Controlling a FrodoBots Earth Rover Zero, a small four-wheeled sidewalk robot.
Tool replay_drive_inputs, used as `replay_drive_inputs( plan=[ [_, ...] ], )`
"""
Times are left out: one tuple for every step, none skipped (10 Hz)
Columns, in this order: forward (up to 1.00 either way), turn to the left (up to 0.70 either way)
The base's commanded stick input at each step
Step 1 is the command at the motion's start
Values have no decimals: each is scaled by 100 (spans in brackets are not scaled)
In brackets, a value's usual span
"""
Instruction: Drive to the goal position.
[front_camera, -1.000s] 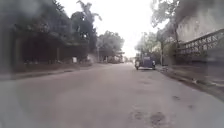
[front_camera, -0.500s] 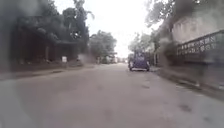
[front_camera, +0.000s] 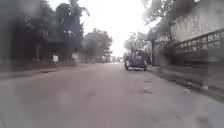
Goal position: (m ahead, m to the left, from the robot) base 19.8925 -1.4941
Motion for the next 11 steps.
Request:
replay_drive_inputs(
  plan=[
    [100, 0],
    [100, 0],
    [100, 0],
    [100, 0],
    [100, 0],
    [100, 0],
    [100, 0],
    [100, 0],
    [100, 0],
    [100, -11],
    [100, -34]
  ],
)
